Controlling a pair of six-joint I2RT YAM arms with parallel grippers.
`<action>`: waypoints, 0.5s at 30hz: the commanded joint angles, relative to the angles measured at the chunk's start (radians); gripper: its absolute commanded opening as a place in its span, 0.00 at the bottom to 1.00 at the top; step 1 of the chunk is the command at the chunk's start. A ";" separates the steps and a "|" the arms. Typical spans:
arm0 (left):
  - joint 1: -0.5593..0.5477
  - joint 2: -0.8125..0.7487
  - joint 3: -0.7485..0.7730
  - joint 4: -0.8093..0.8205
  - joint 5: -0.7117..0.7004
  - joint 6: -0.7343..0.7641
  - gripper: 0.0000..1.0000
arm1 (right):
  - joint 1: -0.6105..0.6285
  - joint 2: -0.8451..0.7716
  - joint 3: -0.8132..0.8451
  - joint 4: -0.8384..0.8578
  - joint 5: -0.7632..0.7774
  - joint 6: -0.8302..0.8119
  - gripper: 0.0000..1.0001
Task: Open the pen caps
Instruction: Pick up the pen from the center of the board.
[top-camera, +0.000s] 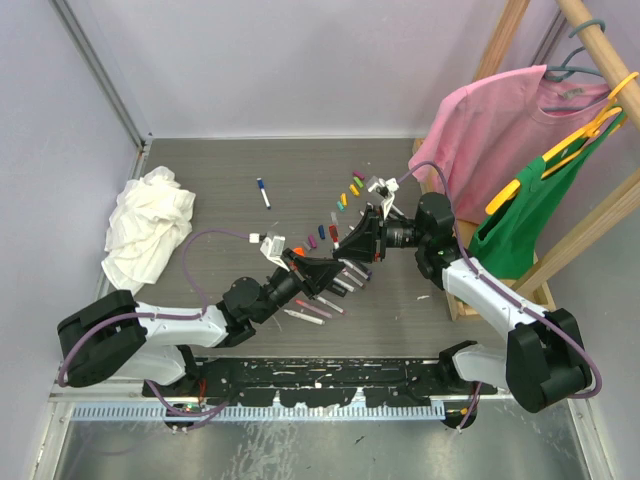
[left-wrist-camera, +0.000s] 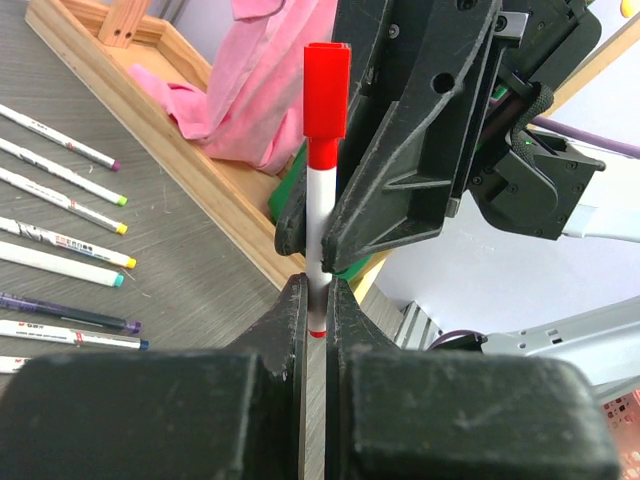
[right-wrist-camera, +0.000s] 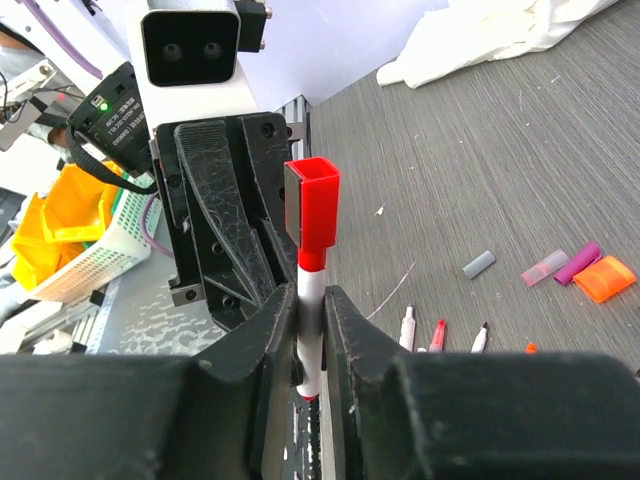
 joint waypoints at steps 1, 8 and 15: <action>-0.006 -0.014 0.035 0.070 -0.022 0.000 0.00 | 0.006 -0.029 0.035 -0.016 0.006 -0.049 0.21; -0.005 -0.034 0.045 0.010 0.007 0.013 0.21 | 0.008 -0.030 0.062 -0.080 -0.003 -0.093 0.01; 0.003 -0.193 -0.021 -0.155 0.038 0.165 0.85 | 0.009 -0.026 0.117 -0.255 0.029 -0.203 0.01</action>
